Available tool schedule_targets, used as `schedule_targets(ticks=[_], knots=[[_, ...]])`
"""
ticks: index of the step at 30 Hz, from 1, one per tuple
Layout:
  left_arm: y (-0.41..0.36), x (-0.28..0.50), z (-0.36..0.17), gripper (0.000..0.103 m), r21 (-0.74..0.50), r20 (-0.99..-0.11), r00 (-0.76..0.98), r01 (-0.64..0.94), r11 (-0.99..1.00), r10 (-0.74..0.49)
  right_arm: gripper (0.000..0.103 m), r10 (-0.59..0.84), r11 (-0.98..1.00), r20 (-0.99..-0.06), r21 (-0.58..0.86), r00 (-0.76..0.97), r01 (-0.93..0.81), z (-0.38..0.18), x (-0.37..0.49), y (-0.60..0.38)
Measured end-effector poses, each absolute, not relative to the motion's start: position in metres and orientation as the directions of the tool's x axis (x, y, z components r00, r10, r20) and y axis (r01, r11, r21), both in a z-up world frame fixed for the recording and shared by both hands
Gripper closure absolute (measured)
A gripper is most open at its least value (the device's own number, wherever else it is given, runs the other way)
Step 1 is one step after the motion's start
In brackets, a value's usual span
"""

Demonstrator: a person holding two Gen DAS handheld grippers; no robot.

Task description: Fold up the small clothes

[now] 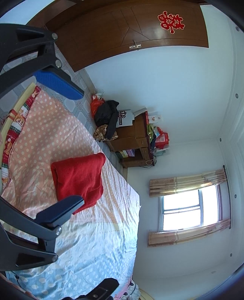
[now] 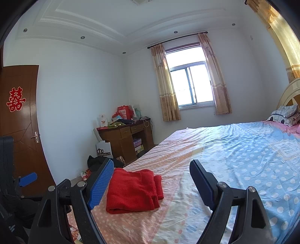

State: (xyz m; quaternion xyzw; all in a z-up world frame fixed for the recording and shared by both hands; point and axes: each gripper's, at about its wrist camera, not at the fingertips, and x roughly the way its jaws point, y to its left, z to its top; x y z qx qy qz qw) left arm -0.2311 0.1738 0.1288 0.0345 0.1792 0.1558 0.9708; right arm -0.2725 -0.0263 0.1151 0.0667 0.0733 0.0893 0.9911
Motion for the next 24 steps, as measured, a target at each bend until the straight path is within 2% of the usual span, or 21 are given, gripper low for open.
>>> schedule_targets(ticks=[24], knots=[[0.1782, -0.2300, 0.1295, 0.000, 0.079, -0.374, 0.880, -0.284, 0.955, 0.293, 0.019, 0.170, 0.977, -0.116, 0.149, 0.979, -0.152, 0.1159, -0.2768, -0.0294]])
